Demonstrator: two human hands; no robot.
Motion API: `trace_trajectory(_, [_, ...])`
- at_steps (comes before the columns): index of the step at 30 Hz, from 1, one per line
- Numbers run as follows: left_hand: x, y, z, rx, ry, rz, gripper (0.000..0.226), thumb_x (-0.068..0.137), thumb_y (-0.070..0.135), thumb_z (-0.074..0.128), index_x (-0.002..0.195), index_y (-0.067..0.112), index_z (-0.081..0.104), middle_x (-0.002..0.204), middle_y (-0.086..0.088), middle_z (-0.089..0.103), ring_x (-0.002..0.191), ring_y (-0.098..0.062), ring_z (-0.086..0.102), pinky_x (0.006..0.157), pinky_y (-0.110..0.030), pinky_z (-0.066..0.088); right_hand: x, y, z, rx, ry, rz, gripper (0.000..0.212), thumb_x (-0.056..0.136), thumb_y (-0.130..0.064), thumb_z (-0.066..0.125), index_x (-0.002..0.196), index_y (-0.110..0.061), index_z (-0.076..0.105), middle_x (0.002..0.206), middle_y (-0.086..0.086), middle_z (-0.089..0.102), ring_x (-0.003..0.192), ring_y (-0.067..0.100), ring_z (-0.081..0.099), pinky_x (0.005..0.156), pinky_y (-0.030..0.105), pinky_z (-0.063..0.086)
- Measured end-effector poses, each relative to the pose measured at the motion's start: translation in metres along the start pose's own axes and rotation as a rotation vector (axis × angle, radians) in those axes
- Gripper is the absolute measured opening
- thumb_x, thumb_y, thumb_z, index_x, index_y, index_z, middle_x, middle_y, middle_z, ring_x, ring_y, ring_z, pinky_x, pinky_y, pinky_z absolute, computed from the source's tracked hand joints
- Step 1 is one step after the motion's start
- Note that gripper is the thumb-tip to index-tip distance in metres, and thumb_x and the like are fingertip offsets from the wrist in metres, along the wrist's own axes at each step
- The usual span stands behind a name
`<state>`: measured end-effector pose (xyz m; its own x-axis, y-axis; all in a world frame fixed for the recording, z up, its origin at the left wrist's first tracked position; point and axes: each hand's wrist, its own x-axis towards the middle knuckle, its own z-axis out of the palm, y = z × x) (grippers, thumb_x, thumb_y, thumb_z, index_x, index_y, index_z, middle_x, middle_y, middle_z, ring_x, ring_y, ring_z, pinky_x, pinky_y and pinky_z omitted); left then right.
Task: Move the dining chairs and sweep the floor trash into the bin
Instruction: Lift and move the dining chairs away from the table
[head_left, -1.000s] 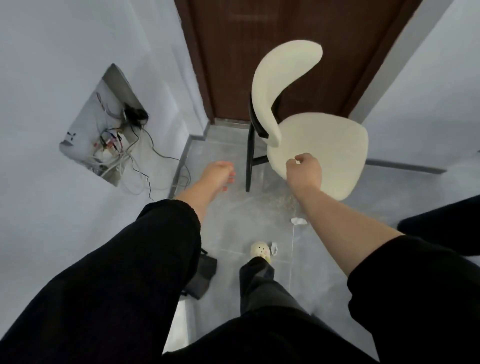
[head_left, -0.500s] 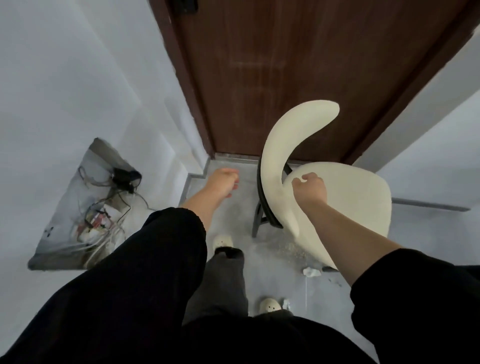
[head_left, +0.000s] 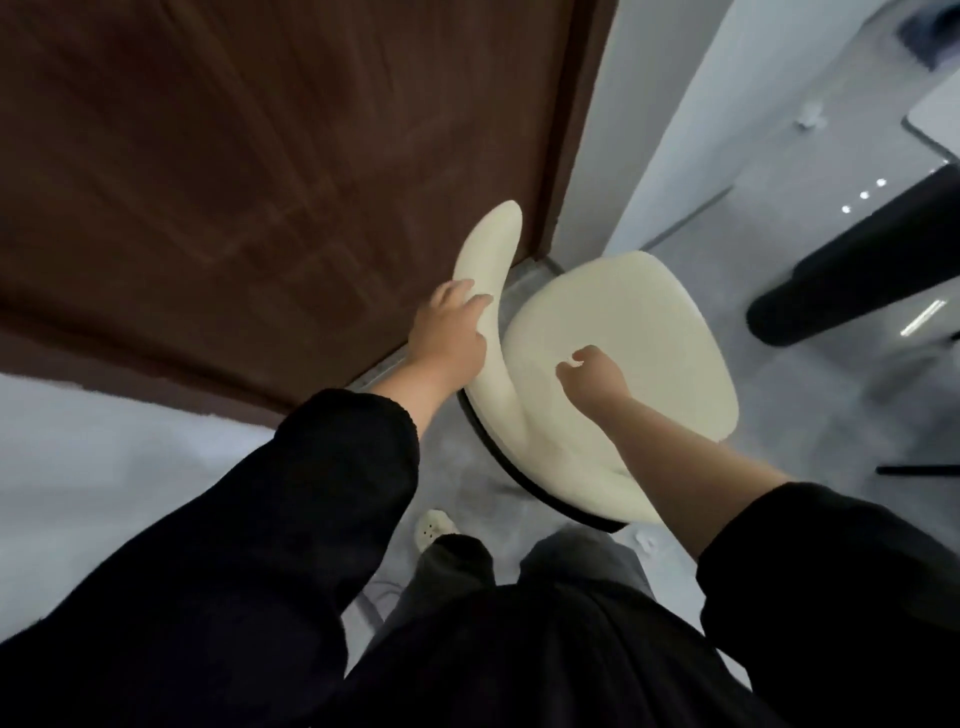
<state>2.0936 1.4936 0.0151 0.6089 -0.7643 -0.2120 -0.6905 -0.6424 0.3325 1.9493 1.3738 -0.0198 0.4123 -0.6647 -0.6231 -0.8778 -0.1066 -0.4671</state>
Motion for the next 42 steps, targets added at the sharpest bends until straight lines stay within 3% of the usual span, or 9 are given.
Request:
trace_trajectory(5, [0.045, 0.030, 0.021, 0.204, -0.210, 0.390, 0.048, 0.087, 0.010, 0.045, 0.134, 0.017, 0.052, 0.146, -0.004, 0.037, 0.141, -0.022, 0.023, 0.116, -0.036, 0.015, 0.000, 0.034, -0.016, -0.073, 0.133, 0.074, 0.048, 0.094, -0.029, 0.048, 0.137, -0.009, 0.044, 0.135, 0.011, 0.047, 0.119, 0.028, 0.051, 0.095, 0.035, 0.043])
trace_trajectory(12, [0.085, 0.064, 0.054, 0.259, -0.334, 0.586, 0.048, 0.085, 0.009, 0.045, 0.130, 0.020, 0.055, 0.136, 0.000, 0.049, 0.132, -0.019, 0.035, 0.113, -0.036, 0.024, -0.003, 0.076, -0.033, -0.168, 0.252, 0.350, 0.050, 0.088, -0.042, 0.050, 0.127, -0.009, 0.051, 0.125, 0.011, 0.051, 0.116, 0.031, 0.047, 0.100, 0.042, 0.038])
trace_trajectory(21, [0.113, 0.068, 0.054, 0.432, -0.504, 0.893, 0.045, 0.088, 0.012, 0.042, 0.130, 0.022, 0.054, 0.135, -0.003, 0.050, 0.131, -0.023, 0.035, 0.108, -0.039, 0.027, -0.033, 0.055, 0.014, 0.014, 0.419, 0.795, 0.053, 0.084, -0.044, 0.049, 0.126, -0.012, 0.052, 0.134, 0.013, 0.046, 0.129, 0.032, 0.037, 0.111, 0.051, 0.024])
trace_trajectory(24, [0.117, 0.042, 0.041, 0.531, -0.494, 0.969, 0.042, 0.088, 0.012, 0.042, 0.126, 0.020, 0.057, 0.130, -0.004, 0.054, 0.129, -0.024, 0.037, 0.107, -0.040, 0.030, -0.050, 0.037, 0.045, 0.181, 0.557, 1.004, 0.062, 0.083, -0.045, 0.052, 0.135, -0.012, 0.044, 0.144, 0.012, 0.033, 0.135, 0.030, 0.027, 0.107, 0.049, 0.023])
trace_trajectory(27, [0.115, 0.012, 0.029, 0.595, -0.437, 0.970, 0.038, 0.089, 0.016, 0.042, 0.123, 0.020, 0.059, 0.127, -0.002, 0.055, 0.129, -0.023, 0.036, 0.107, -0.042, 0.029, -0.061, 0.012, 0.073, 0.644, 0.700, 1.161, 0.085, 0.081, -0.037, 0.062, 0.150, -0.019, 0.017, 0.154, 0.009, 0.014, 0.139, 0.028, 0.021, 0.108, 0.050, 0.028])
trace_trajectory(30, [0.110, -0.004, 0.023, 0.592, -0.366, 0.881, 0.040, 0.090, 0.021, 0.042, 0.128, 0.024, 0.055, 0.140, -0.002, 0.044, 0.140, -0.024, 0.022, 0.113, -0.048, 0.019, -0.061, -0.007, 0.086, 1.007, 0.860, 1.186, 0.100, 0.078, -0.029, 0.068, 0.152, -0.023, 0.001, 0.149, 0.012, 0.022, 0.131, 0.033, 0.036, 0.103, 0.048, 0.038])
trace_trajectory(36, [0.103, -0.031, 0.013, 0.145, -0.199, 0.542, 0.084, 0.078, 0.020, 0.056, 0.150, 0.028, 0.013, 0.159, -0.008, 0.001, 0.147, -0.027, -0.002, 0.115, -0.055, 0.005, -0.063, -0.034, 0.098, 1.589, 0.849, 1.262, 0.087, 0.075, -0.033, 0.071, 0.143, -0.015, 0.019, 0.138, 0.011, 0.040, 0.119, 0.035, 0.046, 0.097, 0.050, 0.046])
trace_trajectory(39, [0.107, -0.036, 0.004, -0.244, -0.291, 0.074, 0.103, 0.075, 0.025, 0.067, 0.151, 0.028, -0.003, 0.160, -0.009, 0.001, 0.146, -0.028, 0.009, 0.116, -0.052, 0.016, -0.066, -0.044, 0.102, 1.803, 0.776, 1.181, 0.088, 0.069, -0.037, 0.075, 0.142, -0.019, 0.029, 0.133, 0.002, 0.048, 0.116, 0.033, 0.052, 0.085, 0.051, 0.048])
trace_trajectory(42, [0.119, -0.041, 0.008, -0.813, -0.577, -0.490, 0.107, 0.069, 0.029, 0.078, 0.151, 0.024, 0.009, 0.146, -0.010, 0.038, 0.124, -0.031, 0.048, 0.106, -0.048, 0.038, -0.057, -0.026, 0.116, 1.867, 0.781, 1.160, 0.096, 0.047, -0.043, 0.079, 0.133, -0.024, 0.040, 0.118, 0.000, 0.059, 0.096, 0.031, 0.062, 0.078, 0.042, 0.054])
